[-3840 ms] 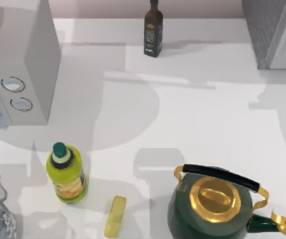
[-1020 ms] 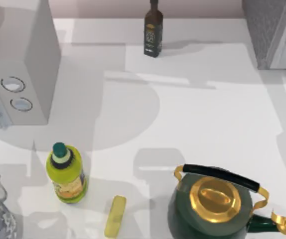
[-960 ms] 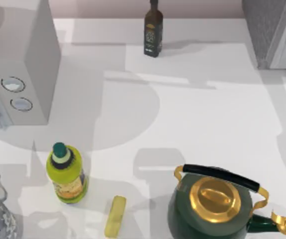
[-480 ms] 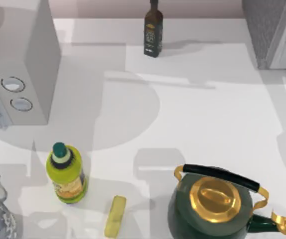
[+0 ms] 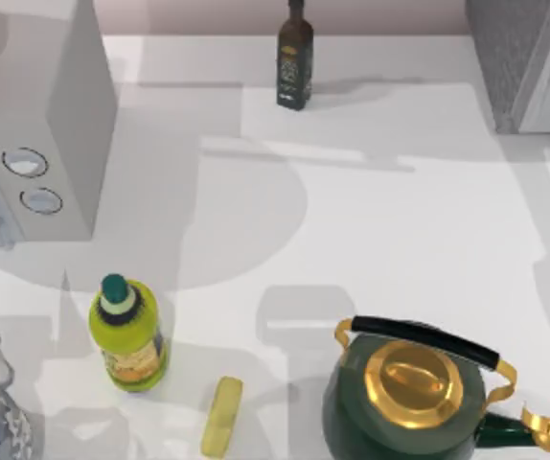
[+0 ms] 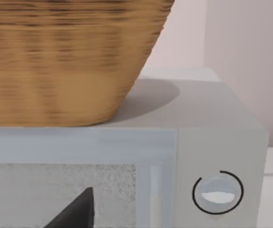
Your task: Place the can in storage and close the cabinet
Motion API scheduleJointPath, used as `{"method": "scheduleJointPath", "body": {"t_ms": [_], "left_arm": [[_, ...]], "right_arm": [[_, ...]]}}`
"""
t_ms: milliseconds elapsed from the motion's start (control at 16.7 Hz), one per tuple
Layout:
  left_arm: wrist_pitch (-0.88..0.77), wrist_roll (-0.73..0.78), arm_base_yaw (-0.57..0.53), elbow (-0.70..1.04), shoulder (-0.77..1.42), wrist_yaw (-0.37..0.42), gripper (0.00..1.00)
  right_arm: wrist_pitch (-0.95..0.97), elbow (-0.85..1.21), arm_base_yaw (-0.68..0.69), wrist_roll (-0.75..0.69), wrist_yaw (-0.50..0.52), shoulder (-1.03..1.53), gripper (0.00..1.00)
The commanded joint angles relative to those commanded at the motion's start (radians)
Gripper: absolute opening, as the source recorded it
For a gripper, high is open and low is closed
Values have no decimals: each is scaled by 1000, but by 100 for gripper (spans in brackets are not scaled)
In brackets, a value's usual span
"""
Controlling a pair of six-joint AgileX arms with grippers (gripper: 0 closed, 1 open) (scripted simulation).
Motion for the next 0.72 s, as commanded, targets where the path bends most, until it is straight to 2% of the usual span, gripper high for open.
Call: {"method": "scheduleJointPath", "body": {"t_ms": [360,720], "left_arm": [[0,0,0,0,0,0,100],[0,0,0,0,0,0,100]], "right_arm": [[99,-279,-9,-6,-22,-271,100],[236,-840,-34,-14,-42,-661,100]]}}
